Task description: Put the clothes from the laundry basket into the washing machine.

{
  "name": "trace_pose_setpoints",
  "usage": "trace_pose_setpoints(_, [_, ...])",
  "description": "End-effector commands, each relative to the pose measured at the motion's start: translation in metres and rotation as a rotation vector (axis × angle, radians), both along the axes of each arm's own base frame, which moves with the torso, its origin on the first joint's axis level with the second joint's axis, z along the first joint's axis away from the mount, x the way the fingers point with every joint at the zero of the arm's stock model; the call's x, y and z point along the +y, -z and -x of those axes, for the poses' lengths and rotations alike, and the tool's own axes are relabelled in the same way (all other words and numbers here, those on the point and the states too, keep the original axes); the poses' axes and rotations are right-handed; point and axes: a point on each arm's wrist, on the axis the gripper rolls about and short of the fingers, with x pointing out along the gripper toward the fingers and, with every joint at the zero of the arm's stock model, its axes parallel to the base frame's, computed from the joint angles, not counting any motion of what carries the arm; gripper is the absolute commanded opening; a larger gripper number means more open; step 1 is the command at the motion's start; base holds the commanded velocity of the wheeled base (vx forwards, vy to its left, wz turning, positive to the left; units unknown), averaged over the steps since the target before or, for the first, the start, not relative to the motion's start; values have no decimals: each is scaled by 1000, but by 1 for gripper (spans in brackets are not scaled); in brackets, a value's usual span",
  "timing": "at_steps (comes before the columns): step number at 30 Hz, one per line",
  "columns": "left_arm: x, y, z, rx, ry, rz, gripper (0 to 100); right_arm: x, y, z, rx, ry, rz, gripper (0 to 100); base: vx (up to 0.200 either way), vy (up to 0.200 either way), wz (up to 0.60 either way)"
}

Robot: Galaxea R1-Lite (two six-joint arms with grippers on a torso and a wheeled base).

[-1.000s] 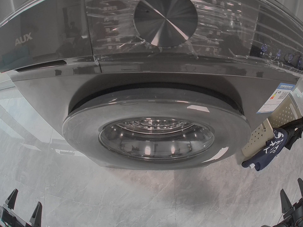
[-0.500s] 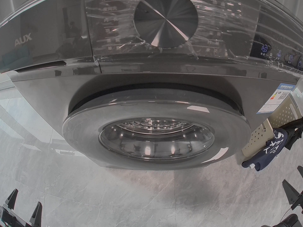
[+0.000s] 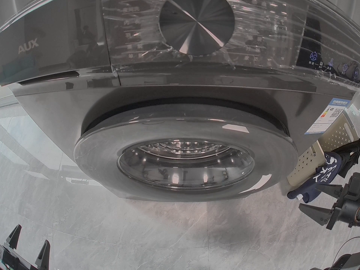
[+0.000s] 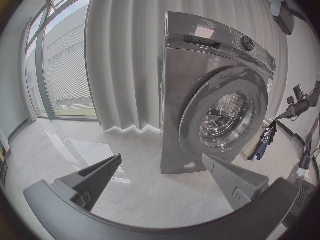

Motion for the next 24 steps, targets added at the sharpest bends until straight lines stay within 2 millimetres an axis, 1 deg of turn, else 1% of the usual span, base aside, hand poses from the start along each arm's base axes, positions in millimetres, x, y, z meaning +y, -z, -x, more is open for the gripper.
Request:
trace_pose_setpoints(1, [0, 5, 0, 0, 0, 0, 100, 20, 5, -38, 94, -78, 21, 100, 0, 0, 0])
trace_pose_setpoints(2, [0, 5, 0, -2, 0, 0, 100, 23, 2, -49, 83, -78, 20, 100, 0, 0, 0])
trace_pose_setpoints(4, [0, 5, 0, 0, 0, 0, 100, 24, 0, -52, 80, -77, 20, 100, 0, 0, 0])
trace_pose_setpoints(5, [0, 5, 0, 0, 0, 0, 100, 27, -3, -60, 72, -62, 28, 100, 0, 0, 0])
trace_pose_setpoints(10, [0, 5, 0, 0, 0, 0, 100, 33, -14, -72, 40, -32, 34, 100, 0, 0, 0])
trace_pose_setpoints(14, [0, 5, 0, 0, 0, 0, 100, 35, -22, -77, 14, -33, 28, 100, 0, 0, 0])
trace_pose_setpoints(17, [0, 5, 0, 0, 0, 0, 100, 40, -20, -81, 26, -51, 31, 100, 0, 0, 0])
trace_pose_setpoints(21, [0, 5, 0, 0, -3, 2, 100, 42, -18, -83, 37, -59, 36, 100, 0, 0, 0])
trace_pose_setpoints(24, [0, 5, 0, 0, -3, 3, 100, 44, -17, -80, 38, -76, 37, 100, 200, 0, 0])
